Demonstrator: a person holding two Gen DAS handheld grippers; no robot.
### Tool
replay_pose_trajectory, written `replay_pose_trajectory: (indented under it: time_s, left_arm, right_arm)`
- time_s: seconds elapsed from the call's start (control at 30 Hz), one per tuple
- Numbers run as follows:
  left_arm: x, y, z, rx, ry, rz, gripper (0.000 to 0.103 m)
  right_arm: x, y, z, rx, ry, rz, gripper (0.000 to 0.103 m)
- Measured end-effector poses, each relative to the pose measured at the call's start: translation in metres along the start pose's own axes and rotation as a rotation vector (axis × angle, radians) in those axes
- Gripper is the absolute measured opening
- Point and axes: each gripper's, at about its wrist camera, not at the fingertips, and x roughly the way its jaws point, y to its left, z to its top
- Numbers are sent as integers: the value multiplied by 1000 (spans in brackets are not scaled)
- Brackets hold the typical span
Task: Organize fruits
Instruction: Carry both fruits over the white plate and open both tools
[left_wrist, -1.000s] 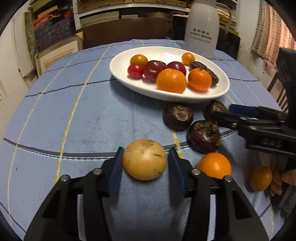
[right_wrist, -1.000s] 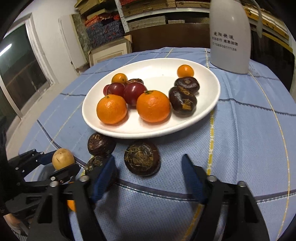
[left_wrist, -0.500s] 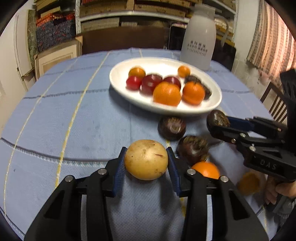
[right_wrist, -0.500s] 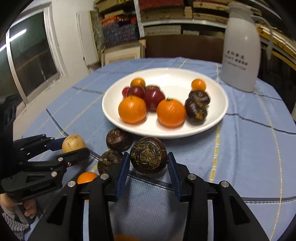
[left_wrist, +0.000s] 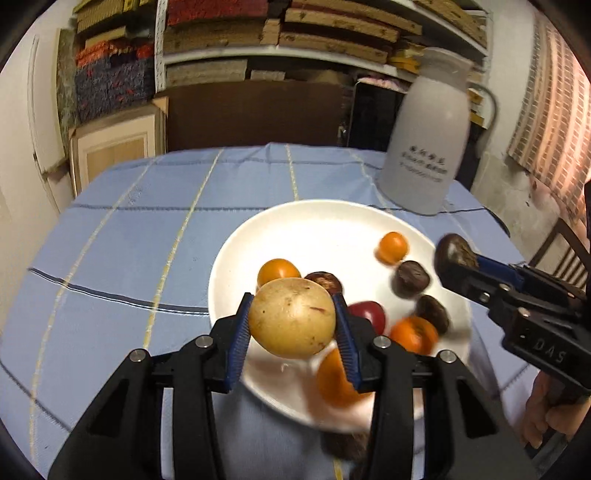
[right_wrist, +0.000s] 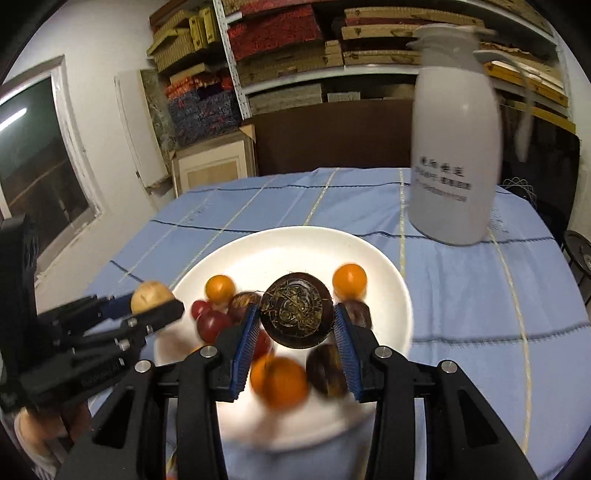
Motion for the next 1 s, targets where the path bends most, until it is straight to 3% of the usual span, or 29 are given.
replay_pose_trajectory:
  time_s: [0.1,0.17,0.2,0.33,0.47,0.57,1.0]
  left_arm:
    - [22,7,-4,-16,36,-25,45]
    - [20,8,-5,-4,21,-7,56]
    - [19,7,-5,1,20,-8,65]
    - [10,4,-9,1,2,-15,75]
    - [-1,0,-21,21,-14,13,76]
    - [-9,3,-34,0,-19,24,86]
    - [-55,7,-89,-37,-23,74,93]
  right_arm:
    - [33,8,3,-28,45,-7,43]
    - [44,15,-4,-70,73,-22,47]
    - [44,16,-6,-76,69,-34,57]
    - [35,17,-11,-95,36,-83,59]
    - [13,21,-18,-128,-6,-110,61]
    - [-3,22,-27,-124,-18,-106,64]
    - [-61,23,-83,-104,-60,-118,72]
